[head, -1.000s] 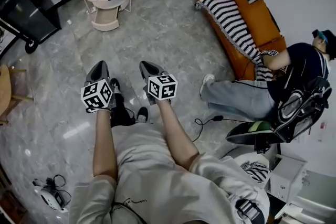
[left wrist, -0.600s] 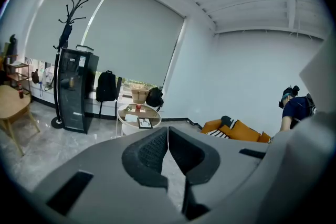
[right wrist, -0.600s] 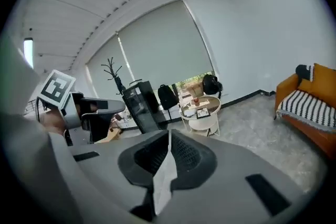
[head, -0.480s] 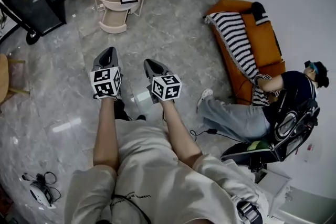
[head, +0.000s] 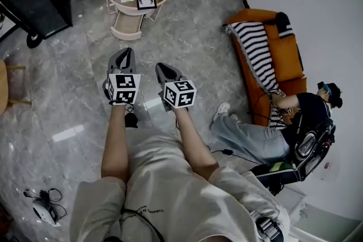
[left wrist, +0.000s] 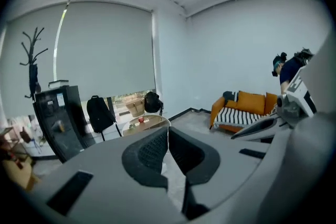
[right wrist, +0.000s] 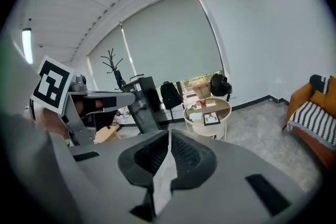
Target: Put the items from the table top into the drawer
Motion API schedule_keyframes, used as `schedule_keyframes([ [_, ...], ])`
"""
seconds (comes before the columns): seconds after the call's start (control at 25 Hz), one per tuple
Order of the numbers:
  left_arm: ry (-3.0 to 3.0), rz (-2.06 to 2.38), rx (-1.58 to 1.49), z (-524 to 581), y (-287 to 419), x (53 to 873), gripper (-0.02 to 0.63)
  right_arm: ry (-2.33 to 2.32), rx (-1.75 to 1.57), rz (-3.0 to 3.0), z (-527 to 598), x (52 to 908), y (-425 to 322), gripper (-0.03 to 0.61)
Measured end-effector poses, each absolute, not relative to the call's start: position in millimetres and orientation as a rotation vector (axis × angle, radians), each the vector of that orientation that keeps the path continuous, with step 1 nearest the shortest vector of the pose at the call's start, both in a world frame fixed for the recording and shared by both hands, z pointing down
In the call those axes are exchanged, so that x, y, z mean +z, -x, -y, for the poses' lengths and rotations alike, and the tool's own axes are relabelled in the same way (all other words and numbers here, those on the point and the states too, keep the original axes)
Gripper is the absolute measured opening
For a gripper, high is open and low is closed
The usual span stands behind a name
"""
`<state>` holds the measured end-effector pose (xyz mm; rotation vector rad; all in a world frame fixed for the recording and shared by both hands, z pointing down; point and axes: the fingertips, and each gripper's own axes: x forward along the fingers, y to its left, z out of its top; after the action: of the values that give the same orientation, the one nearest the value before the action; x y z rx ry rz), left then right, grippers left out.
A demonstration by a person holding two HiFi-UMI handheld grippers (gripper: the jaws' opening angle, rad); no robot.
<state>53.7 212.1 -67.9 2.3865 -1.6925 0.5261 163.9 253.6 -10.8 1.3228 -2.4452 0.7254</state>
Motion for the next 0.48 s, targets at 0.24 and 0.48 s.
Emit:
schedule_keyframes([
  [0.24,-2.429,1.640,0.561,-179,-22,-60,0.023,-1.376,0.734,2.397,-220,-7,-134,0.043],
  [0.48,-2.435,1.625,0.739,-159,17,-29,0.023,-1.458,0.745,2.337,-205,4,-128,0.043],
])
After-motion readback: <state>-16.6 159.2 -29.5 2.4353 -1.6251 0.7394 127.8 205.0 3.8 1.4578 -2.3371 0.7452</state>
